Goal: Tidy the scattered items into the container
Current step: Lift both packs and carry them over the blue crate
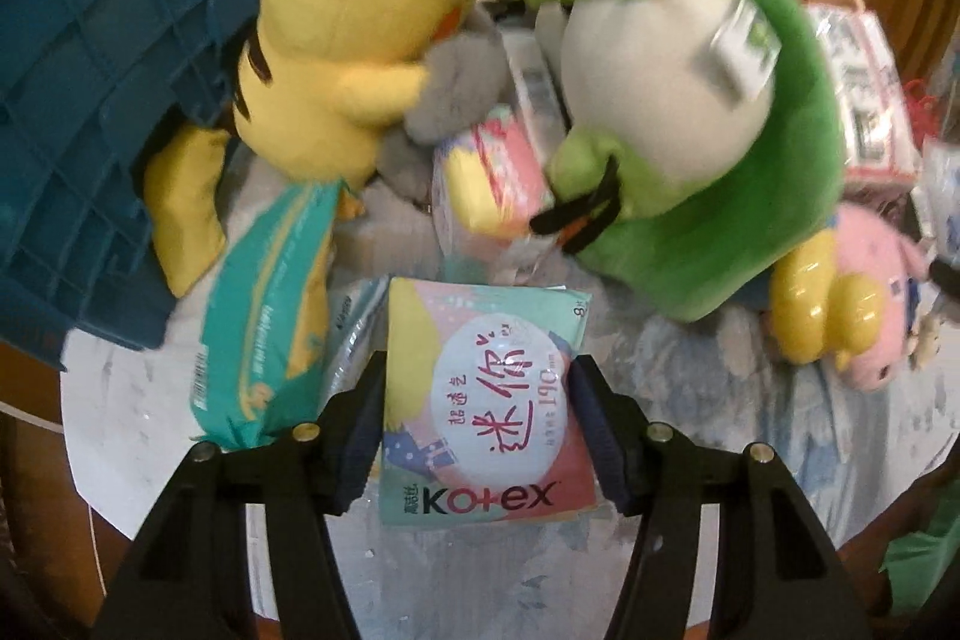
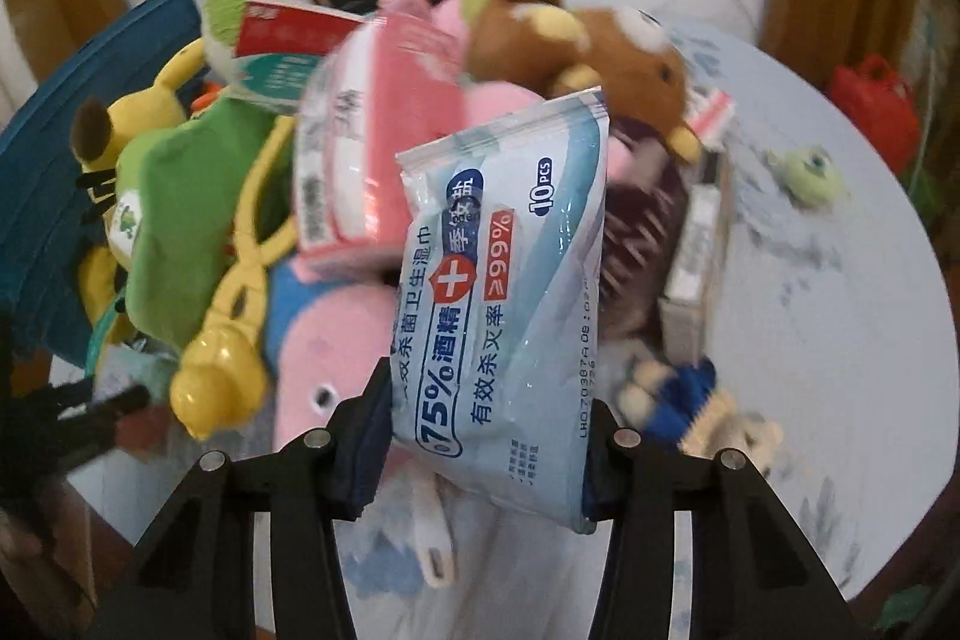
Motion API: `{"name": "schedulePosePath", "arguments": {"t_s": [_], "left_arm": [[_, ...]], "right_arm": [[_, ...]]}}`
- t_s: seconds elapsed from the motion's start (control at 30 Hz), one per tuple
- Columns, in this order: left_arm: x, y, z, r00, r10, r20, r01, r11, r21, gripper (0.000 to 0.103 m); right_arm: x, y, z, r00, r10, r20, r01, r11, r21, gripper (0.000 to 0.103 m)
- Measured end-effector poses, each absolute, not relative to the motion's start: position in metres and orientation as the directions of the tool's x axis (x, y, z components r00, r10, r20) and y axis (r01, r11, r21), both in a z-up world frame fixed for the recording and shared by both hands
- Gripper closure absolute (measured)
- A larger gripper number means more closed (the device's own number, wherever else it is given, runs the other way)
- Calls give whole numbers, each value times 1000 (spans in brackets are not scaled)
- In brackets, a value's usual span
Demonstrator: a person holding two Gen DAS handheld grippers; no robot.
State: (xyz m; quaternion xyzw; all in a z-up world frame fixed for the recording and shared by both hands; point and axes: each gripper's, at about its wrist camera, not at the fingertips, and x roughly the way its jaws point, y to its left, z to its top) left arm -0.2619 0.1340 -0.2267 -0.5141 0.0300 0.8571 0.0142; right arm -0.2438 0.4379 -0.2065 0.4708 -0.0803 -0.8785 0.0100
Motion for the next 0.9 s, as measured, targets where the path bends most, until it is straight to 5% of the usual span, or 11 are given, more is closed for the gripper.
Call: {"name": "schedulePosePath", "arguments": {"t_s": [0.6,0.9], "left_arm": [[-215,123,-107,-691,3,-723,-36,-999,30,44],[-183,93,-54,-774,-114,-623,89,-993,72,44]], "right_arm": [[-224,412,-138,-653,-165,-739,76,-985,153,55],[-231,379,-102,-680,-255,-687,229,-965,131,55]]}}
